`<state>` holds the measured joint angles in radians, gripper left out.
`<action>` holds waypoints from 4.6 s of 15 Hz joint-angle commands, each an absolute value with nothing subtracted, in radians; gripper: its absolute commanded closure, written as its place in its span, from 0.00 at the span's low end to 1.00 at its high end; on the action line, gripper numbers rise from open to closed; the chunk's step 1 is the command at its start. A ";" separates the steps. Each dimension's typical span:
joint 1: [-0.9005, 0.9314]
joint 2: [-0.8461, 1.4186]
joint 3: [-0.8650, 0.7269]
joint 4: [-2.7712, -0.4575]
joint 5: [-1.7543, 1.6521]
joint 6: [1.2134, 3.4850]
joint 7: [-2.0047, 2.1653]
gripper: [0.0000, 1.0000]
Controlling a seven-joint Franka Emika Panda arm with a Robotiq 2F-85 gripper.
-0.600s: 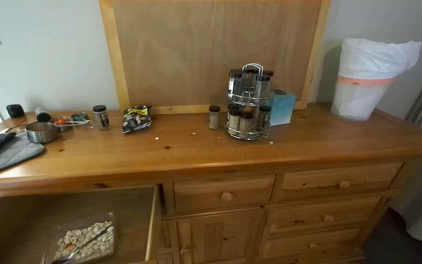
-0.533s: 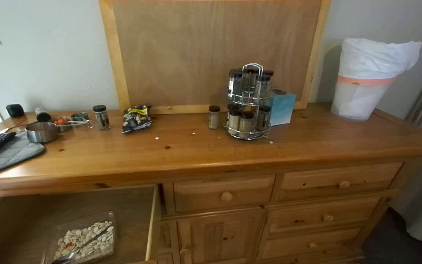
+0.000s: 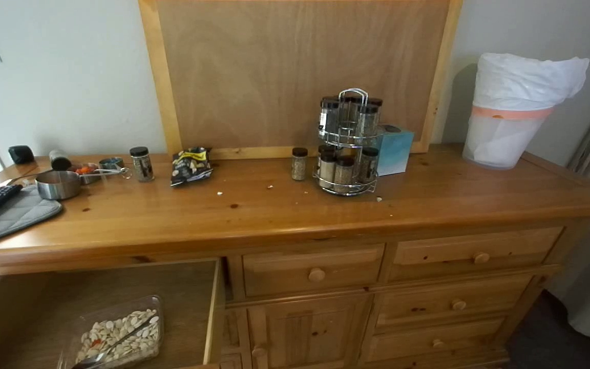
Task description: Move the bottle to the metal holder
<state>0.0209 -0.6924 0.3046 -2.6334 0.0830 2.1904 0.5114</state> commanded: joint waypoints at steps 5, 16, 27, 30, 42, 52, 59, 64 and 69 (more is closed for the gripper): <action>-0.034 -0.577 0.339 -2.579 -0.005 2.303 0.542 0.00; -0.061 -0.046 0.333 -2.229 -0.281 2.553 0.620 0.00; 0.058 0.204 0.194 -2.096 -0.510 2.698 0.883 0.00; 0.058 0.225 0.192 -2.086 -0.516 2.698 0.890 0.00; 0.058 0.288 0.175 -2.031 -0.564 2.732 0.863 0.00; 0.093 0.478 0.092 -1.883 -0.676 2.881 0.883 0.00; 0.125 0.580 0.063 -1.786 -0.670 2.896 0.875 0.00; 0.137 0.612 0.051 -1.758 -0.657 2.875 0.880 0.00; 0.171 0.622 0.003 -1.745 -0.664 2.867 0.911 0.00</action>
<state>0.1379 0.6026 0.0391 -1.7817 -0.6435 2.8788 0.8667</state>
